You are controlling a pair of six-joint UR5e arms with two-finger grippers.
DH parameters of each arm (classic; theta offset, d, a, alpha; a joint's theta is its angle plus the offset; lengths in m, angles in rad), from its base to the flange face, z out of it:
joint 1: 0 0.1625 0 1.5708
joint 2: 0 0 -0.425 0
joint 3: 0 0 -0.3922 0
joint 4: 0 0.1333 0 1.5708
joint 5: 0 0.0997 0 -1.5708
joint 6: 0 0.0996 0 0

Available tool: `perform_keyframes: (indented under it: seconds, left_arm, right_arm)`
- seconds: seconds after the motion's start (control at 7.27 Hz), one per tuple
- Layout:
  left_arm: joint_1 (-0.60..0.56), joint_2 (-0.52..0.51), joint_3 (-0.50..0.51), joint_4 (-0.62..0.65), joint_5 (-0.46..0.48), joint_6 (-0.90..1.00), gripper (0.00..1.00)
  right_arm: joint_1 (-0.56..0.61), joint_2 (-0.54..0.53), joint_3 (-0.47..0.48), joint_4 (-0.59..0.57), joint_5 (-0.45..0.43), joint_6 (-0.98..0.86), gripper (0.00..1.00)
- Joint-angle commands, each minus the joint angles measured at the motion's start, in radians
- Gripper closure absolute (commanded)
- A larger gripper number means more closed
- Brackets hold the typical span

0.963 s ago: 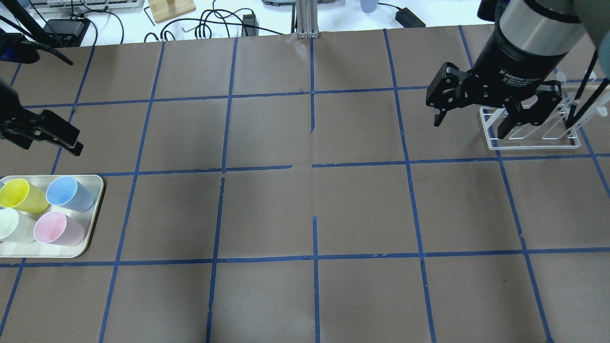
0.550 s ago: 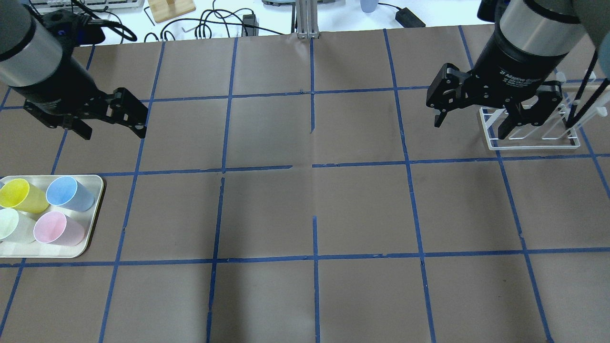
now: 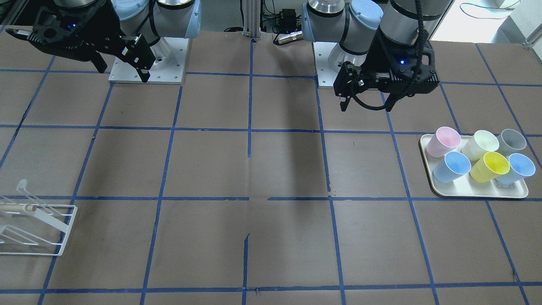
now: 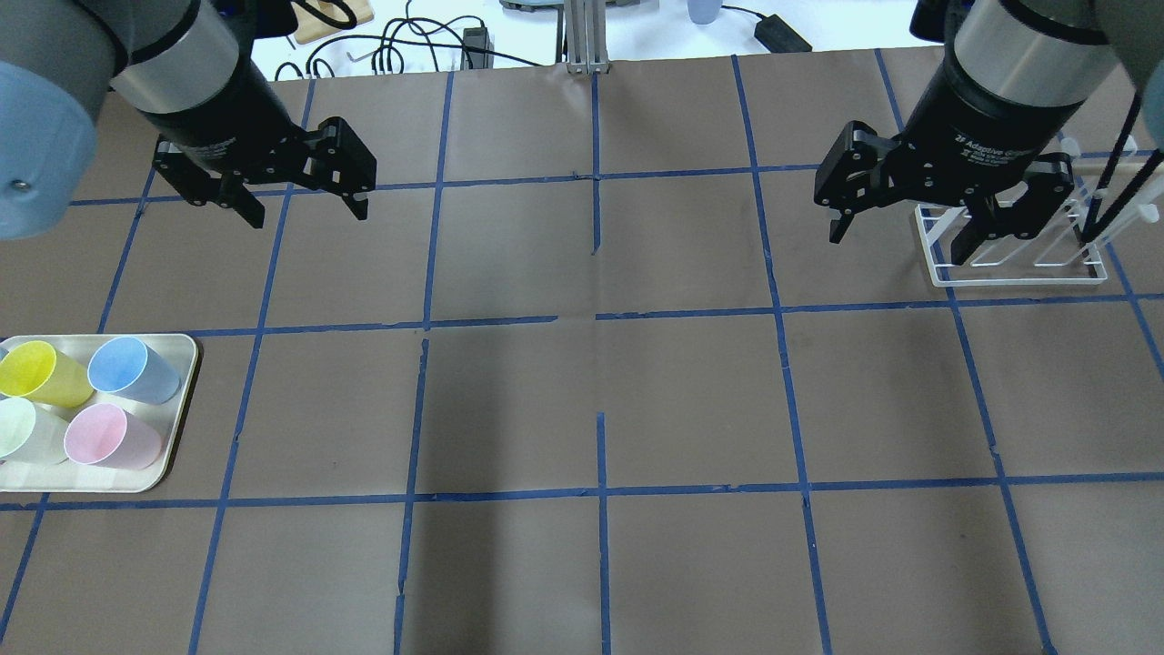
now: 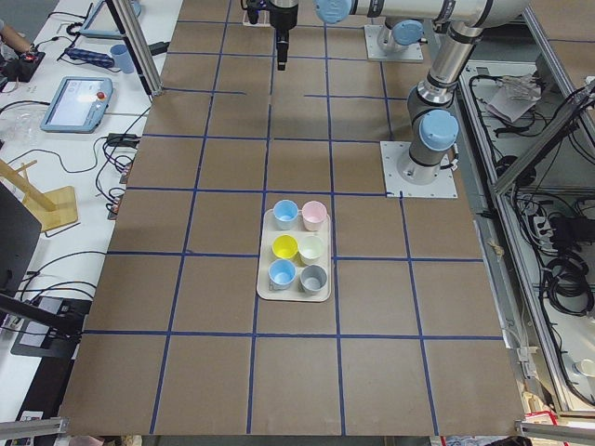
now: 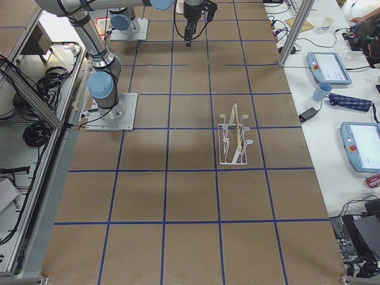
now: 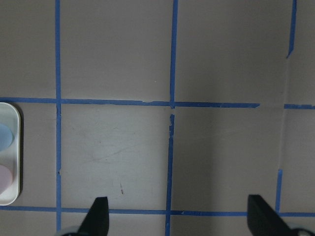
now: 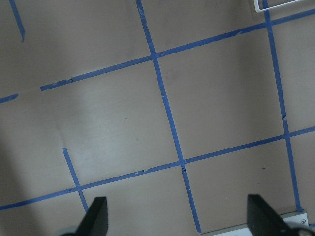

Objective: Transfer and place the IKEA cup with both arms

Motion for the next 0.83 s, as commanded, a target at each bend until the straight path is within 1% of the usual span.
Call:
perform_keyframes:
  seconds: [0.0,0.69]
  left_arm:
    - [-0.040,-0.002,0.009,-0.001,-0.002,-0.005,0.00]
    - [-0.040,0.017,0.006,-0.014,0.001,-0.005,0.00]
  right_arm:
    - [-0.002,0.000,-0.001,-0.001,-0.001,0.000,0.00]
    - [-0.005,0.002,0.001,-0.002,-0.001,0.002,0.00]
